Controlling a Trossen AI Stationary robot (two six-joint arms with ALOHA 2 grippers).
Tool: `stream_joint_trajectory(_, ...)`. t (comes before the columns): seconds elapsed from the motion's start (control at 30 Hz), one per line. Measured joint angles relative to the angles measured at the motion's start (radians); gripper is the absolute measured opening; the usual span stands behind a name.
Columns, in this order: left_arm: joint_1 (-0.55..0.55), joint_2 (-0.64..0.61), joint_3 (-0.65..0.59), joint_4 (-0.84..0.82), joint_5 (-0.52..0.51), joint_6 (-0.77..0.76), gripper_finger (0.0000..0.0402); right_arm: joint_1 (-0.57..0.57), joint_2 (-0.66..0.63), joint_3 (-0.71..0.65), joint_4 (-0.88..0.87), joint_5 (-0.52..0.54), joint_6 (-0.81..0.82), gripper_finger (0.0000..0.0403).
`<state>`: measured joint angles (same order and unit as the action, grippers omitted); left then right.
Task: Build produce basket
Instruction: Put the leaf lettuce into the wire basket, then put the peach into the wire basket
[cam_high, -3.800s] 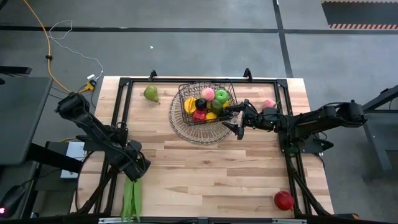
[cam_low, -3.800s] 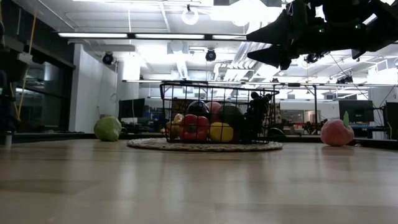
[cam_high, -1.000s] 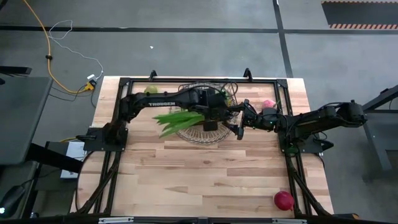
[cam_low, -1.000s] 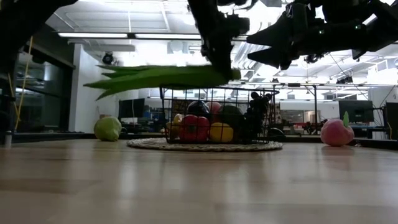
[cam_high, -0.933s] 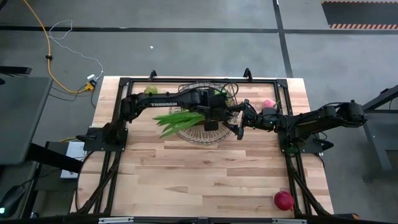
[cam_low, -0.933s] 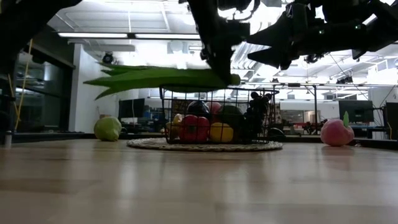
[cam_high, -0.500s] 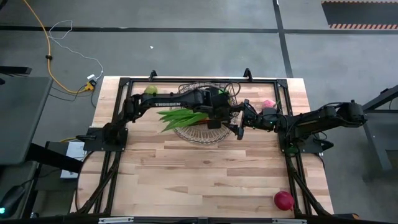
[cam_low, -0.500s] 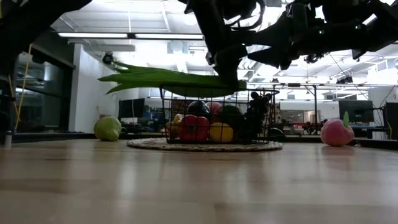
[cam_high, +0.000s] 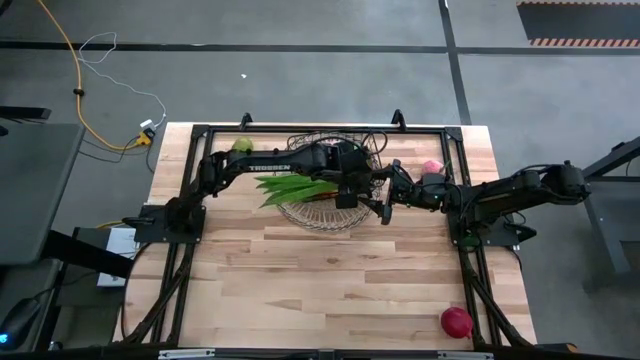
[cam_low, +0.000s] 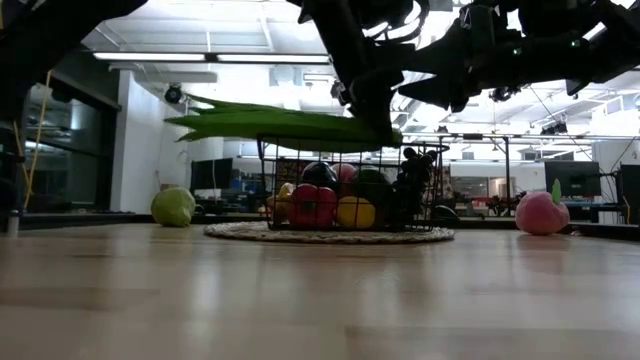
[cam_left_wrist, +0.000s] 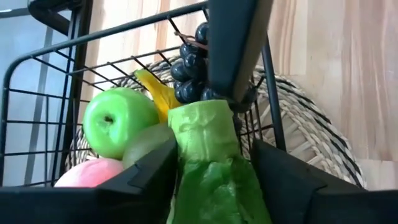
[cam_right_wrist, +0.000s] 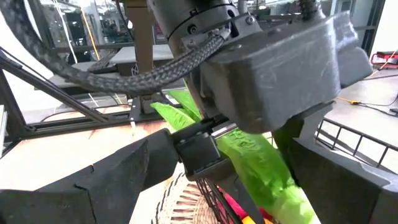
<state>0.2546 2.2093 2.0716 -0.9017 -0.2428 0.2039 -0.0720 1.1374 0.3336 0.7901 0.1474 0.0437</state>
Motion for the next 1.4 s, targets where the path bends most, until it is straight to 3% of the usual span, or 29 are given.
stream_joint_trajectory(0.27,0.000,0.000,0.000,0.004,-0.047,0.001,0.0250,0.000,0.000,0.000,0.000,0.000,-0.008,0.0374)
stream_joint_trajectory(0.43,0.000,-0.019,0.011,-0.010,-0.130,0.030,0.0256,0.000,0.000,0.000,0.000,0.000,-0.024,0.0374)
stream_joint_trajectory(0.57,0.000,-0.042,0.113,-0.126,-0.186,0.014,0.0256,0.000,0.000,0.000,0.000,0.001,-0.026,0.0374)
stream_joint_trajectory(0.73,0.007,-0.133,0.229,-0.278,-0.179,-0.095,0.0255,0.000,0.000,0.000,0.000,0.009,-0.026,0.0374)
stream_joint_trajectory(0.93,-0.008,-0.335,0.211,-0.245,-0.061,-0.204,0.0255,0.000,0.000,0.000,-0.008,0.009,-0.023,0.0374)
stream_joint_trajectory(1.03,-0.054,-0.446,0.119,-0.158,-0.036,-0.219,0.0255,0.000,0.000,0.000,-0.008,0.007,-0.011,0.0374)
stream_joint_trajectory(1.13,-0.122,-0.570,-0.053,-0.008,-0.061,-0.219,0.0255,0.001,0.000,0.000,-0.011,-0.002,0.003,0.0374)
stream_joint_trajectory(1.4,-0.252,-0.963,-0.766,0.513,-0.194,-0.219,0.0255,0.002,0.000,0.000,-0.016,-0.003,0.004,0.0374)
